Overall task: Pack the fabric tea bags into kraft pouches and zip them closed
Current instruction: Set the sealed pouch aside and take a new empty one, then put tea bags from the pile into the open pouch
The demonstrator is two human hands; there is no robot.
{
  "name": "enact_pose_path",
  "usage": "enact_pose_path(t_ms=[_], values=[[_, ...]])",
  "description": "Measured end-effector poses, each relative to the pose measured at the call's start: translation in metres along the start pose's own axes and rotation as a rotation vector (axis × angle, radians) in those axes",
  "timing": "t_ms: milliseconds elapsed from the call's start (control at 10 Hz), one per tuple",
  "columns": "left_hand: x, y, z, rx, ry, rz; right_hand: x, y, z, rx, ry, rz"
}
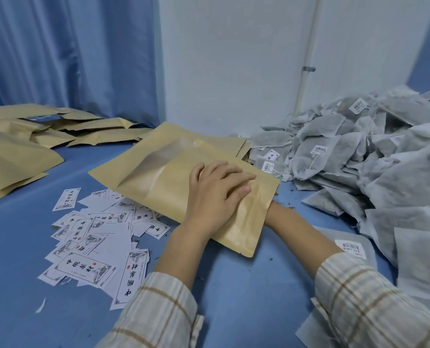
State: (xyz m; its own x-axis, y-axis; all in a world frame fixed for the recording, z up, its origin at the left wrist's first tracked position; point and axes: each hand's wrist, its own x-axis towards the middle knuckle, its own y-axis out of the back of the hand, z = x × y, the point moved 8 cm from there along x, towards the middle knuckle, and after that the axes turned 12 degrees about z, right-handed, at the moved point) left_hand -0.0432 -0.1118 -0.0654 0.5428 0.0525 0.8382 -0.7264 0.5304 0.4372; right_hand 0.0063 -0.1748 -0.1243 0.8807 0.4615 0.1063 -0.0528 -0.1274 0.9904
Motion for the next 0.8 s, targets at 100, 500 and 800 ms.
enact_pose_path(t_ms=[100,500,800], values=[[0.002,0.004,-0.001,-0.043,0.011,0.050,-0.012,-0.006,0.001,0.413,-0.219,0.002],[-0.002,0.006,-0.021,-0.072,0.207,0.082,-0.020,0.039,0.058,0.337,0.034,0.263],[-0.017,-0.025,0.008,-0.272,0.218,-0.042,-0.086,0.014,0.160,-0.052,-0.248,-0.222]])
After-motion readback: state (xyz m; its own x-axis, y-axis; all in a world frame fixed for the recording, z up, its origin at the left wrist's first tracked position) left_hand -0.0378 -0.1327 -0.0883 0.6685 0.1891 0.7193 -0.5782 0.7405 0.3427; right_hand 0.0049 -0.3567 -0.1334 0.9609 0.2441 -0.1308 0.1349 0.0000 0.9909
